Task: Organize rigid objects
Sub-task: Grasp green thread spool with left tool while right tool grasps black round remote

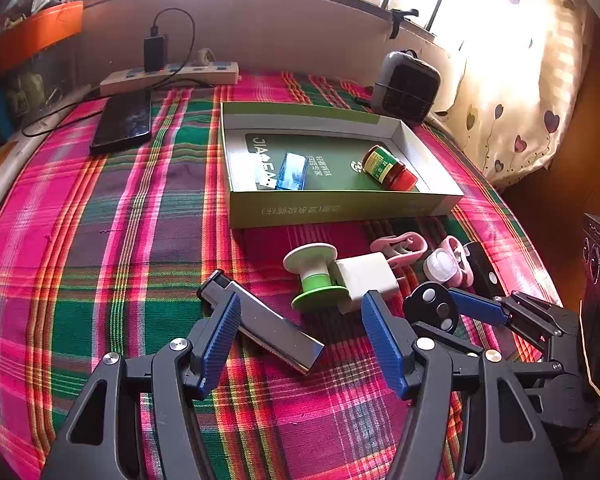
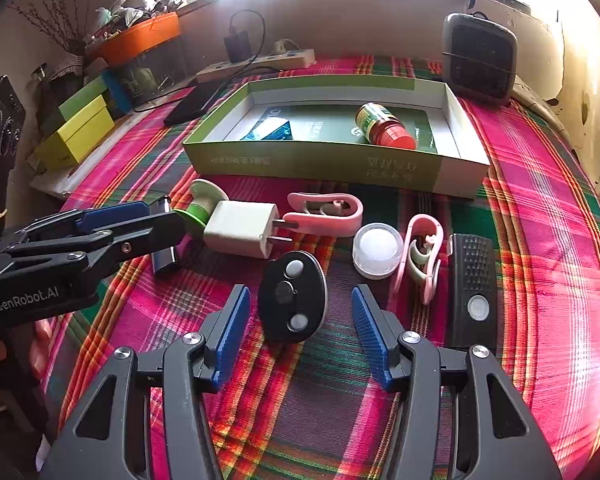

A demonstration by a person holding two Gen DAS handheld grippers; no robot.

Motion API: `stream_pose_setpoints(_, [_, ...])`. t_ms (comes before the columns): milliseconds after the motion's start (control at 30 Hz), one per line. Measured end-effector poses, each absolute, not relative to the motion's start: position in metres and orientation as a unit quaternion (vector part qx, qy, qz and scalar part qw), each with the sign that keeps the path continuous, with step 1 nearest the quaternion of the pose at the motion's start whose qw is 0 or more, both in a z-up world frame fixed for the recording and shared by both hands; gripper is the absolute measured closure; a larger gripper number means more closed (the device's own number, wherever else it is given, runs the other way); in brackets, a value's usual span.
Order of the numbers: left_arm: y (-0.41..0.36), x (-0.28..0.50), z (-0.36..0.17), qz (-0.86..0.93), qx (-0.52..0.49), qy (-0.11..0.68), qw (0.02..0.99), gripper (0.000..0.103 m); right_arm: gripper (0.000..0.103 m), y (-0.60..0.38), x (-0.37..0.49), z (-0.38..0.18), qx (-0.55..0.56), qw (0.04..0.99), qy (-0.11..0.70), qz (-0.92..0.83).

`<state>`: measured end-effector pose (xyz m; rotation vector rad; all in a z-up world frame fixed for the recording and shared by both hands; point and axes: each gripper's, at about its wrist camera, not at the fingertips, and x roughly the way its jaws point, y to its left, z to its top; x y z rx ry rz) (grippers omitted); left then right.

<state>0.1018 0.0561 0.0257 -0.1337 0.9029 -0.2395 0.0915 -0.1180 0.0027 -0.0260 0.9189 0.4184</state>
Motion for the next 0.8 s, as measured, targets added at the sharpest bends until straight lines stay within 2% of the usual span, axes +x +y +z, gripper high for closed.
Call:
stream_pose_setpoints(267, [0.052,0.103,0.028,-0.125,-0.068,0.428,0.893,0.041,0.051,-0.116,0.091,0.005,-0.010,0.879,0.431,0.204])
stream_pose_setpoints(333, [0.052,0.105,0.028,-0.128,-0.072,0.431,0.891,0.046,0.067,-0.117,0.091,0.006,-0.010,0.880,0.430,0.203])
stream_pose_setpoints(533, [0.049,0.109,0.026,-0.128,-0.068,0.434,0.889,0.054,0.077,-0.119,0.090,0.006,-0.005,0.879,0.429,0.207])
stream_pose_setpoints(800, [0.046,0.115,0.022,-0.105,-0.036,0.434,0.894,0.056,0.078,-0.123,0.089,0.007,0.000,0.880,0.428,0.206])
